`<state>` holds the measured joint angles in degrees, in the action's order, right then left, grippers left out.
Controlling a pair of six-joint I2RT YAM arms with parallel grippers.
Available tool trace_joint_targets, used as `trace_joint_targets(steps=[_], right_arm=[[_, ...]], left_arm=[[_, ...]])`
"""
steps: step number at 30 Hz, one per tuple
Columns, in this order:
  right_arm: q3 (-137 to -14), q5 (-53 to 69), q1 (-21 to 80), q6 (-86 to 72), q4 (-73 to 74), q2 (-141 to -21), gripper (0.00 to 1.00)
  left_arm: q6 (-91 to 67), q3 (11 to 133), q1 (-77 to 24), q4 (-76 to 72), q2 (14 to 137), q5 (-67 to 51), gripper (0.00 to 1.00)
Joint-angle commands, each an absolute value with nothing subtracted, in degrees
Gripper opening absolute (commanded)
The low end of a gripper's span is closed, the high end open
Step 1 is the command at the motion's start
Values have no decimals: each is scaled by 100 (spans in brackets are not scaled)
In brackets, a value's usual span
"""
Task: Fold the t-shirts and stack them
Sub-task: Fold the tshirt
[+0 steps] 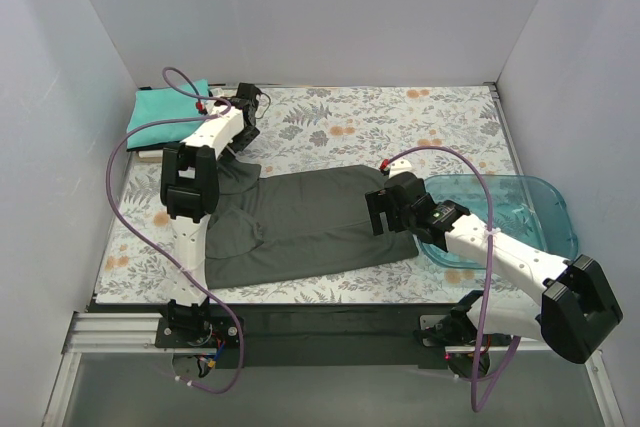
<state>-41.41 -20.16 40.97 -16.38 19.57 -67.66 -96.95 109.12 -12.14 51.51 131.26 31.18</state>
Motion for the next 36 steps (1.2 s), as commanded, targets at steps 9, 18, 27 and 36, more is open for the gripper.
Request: trace_joint_targets(steps=[9, 18, 27, 36], right_arm=[[-4104, -1916, 4043, -1617, 1740, -6741, 98], [-4043, -1898, 4008, -1600, 1731, -6706, 98], [-3982, -1916, 3973, -1608, 1731, -6645, 98], [-4008, -1898, 3946, -1617, 1723, -6662, 98]], left_arm=[[-9729, 10863, -1187, 5300, 12340, 3533, 68], [-9800, 10863, -1178, 5317, 12735, 3472, 63], [-9967, 11127, -1090, 5616, 13306, 3595, 57], [-9897, 11127, -1037, 5598, 13544, 3481, 37]])
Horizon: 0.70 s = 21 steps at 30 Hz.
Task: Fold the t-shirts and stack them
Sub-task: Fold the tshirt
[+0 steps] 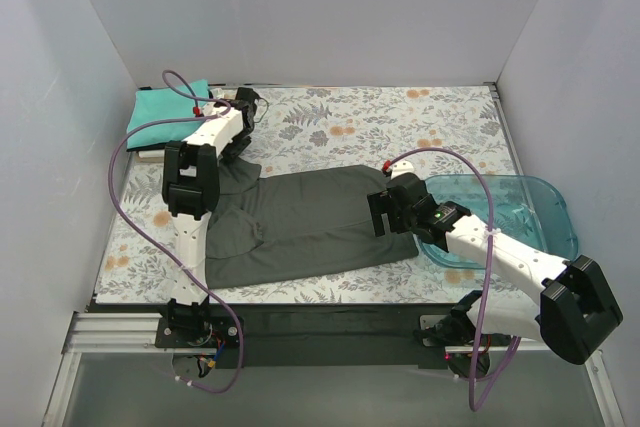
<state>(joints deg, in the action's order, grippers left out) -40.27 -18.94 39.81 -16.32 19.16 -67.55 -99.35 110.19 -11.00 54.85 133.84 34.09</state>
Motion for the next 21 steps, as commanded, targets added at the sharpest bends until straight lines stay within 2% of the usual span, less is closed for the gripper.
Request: trace_joint_targets(steps=[1, 2, 3, 6, 14, 21], right_arm=[[-4008, -1933, 3938, -1617, 1723, -6671, 98], [-4034, -1968, 3920, -1608, 1731, -6671, 98], [-4052, -2004, 3911, -1626, 1731, -6671, 98], [-4174, -2171, 3806, -1740, 1653, -6741, 98], [-5412, -1811, 3340, -1671, 1415, -7470, 98], [-6845, -1925, 3261, -1284, 1494, -8918, 98]], left_arm=[[-9905, 11136, -1037, 5625, 13553, 3463, 33], [-9888, 11118, -1037, 5651, 13544, 3411, 27], [-9888, 11092, -1037, 5669, 13535, 3384, 17], [-9879, 10899, -1037, 5669, 13413, 3323, 0], [-9528, 9976, -1098, 4897, 12561, 3146, 0], [-9317, 9387, -1204, 4342, 11804, 3138, 0]])
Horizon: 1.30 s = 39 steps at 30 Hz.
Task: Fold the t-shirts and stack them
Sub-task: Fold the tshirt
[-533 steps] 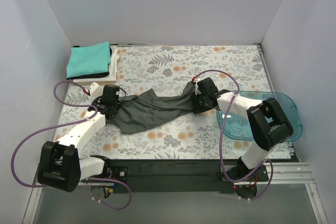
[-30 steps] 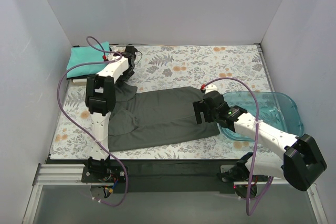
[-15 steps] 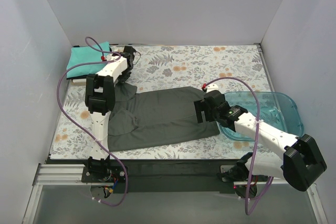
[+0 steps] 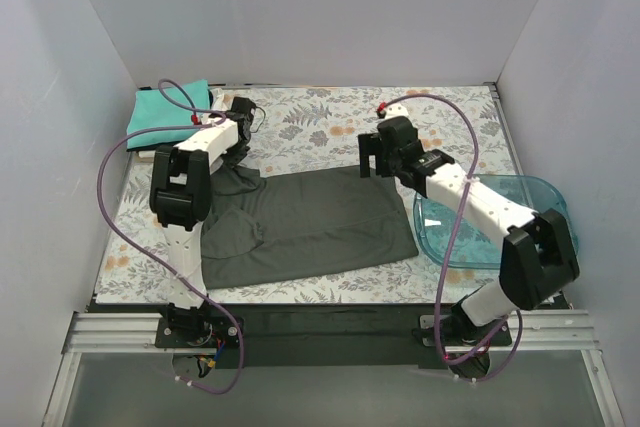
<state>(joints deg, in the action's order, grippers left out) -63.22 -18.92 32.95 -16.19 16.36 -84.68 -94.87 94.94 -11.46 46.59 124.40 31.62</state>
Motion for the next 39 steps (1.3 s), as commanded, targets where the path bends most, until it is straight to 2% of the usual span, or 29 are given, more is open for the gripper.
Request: trace_joint_targets(steps=[1, 4, 6, 11, 15, 22, 27, 31, 32, 34, 35, 39], right_arm=[[-6977, -1951, 3252, -1161, 1494, -9086, 98], [-7426, -1846, 3217, -748, 1591, -9623, 94], [-7716, -1601, 3085, -224, 1591, -10008, 87], [-8313, 269, 2559, 1351, 1950, -10791, 73], [-8604, 913, 2338, 2213, 2231, -11231, 65], [-9034, 853, 2303, 2751, 2426, -11821, 63], [-9316, 704, 2294, 2786, 2522, -12251, 50], [-9352, 668, 2303, 2812, 2558, -12392, 47], [-9343, 677, 2294, 2830, 2575, -12427, 40], [-9290, 747, 2303, 2865, 2610, -12454, 34], [-9299, 782, 2294, 2857, 2619, -12463, 27], [-9132, 1116, 2303, 2918, 2725, -12332, 16]], left_arm=[[-9316, 9326, -1204, 4333, 11752, 3155, 0], [-9238, 9229, -1213, 4246, 11558, 3155, 0], [-9211, 9176, -1230, 4228, 11435, 3155, 0], [-9228, 8913, -1248, 4184, 11154, 3304, 0], [-9281, 8754, -1257, 4192, 11048, 3357, 0], [-9334, 8587, -1283, 4219, 10863, 3427, 0], [-9396, 8561, -1301, 4333, 10846, 3507, 0], [-9466, 8482, -1327, 4403, 10776, 3551, 0], [-9501, 8455, -1327, 4403, 10749, 3559, 0], [-9518, 8403, -1327, 4421, 10697, 3559, 0], [-9527, 8359, -1327, 4412, 10688, 3551, 0], [-9580, 8332, -1336, 4465, 10609, 3568, 0]])
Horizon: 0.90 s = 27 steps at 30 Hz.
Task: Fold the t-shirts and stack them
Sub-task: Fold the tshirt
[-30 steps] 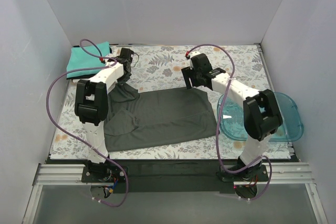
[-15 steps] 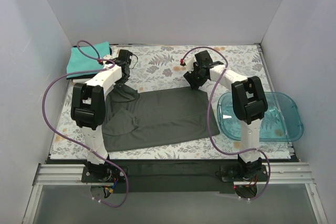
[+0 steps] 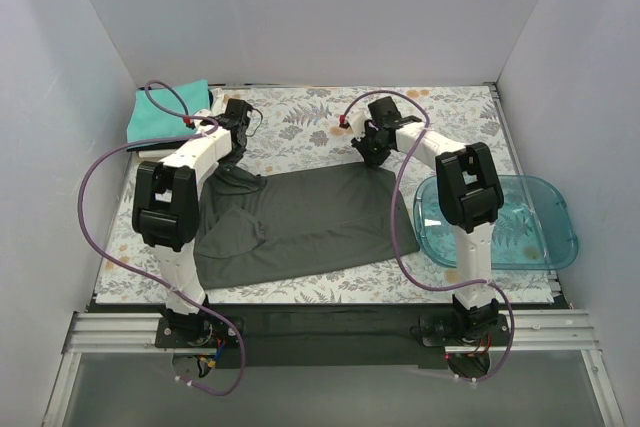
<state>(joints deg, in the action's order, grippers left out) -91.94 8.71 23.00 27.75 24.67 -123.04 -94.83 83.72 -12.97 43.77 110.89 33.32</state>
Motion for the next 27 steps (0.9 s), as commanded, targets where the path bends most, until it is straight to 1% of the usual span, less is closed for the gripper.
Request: trace_joint_targets(steps=[1, 2, 3, 9, 16, 20, 27], right_arm=[[-9010, 1212, 2294, 2935, 2716, -12288, 13], [-8965, 1230, 2294, 2970, 2725, -12209, 5], [-8930, 1230, 2294, 2988, 2725, -12156, 1], [-8614, 1239, 2320, 2936, 2392, -11594, 1], [-7656, 1064, 2531, 2813, 1600, -10592, 1], [-7173, 809, 2680, 2716, 1407, -10074, 1], [-6513, 589, 2874, 2575, 1143, -9510, 1]], left_arm=[[-9606, 8341, -1336, 4526, 10582, 3586, 0], [-9641, 8341, -1345, 4561, 10556, 3595, 0], [-9703, 8323, -1353, 4596, 10521, 3595, 0], [-9861, 8078, -1468, 4658, 10117, 3639, 0], [-10151, 7638, -1626, 4781, 9581, 3709, 0], [-10406, 7261, -1845, 4913, 9212, 3753, 0], [-11108, 6593, -2294, 5264, 8412, 3911, 0]])
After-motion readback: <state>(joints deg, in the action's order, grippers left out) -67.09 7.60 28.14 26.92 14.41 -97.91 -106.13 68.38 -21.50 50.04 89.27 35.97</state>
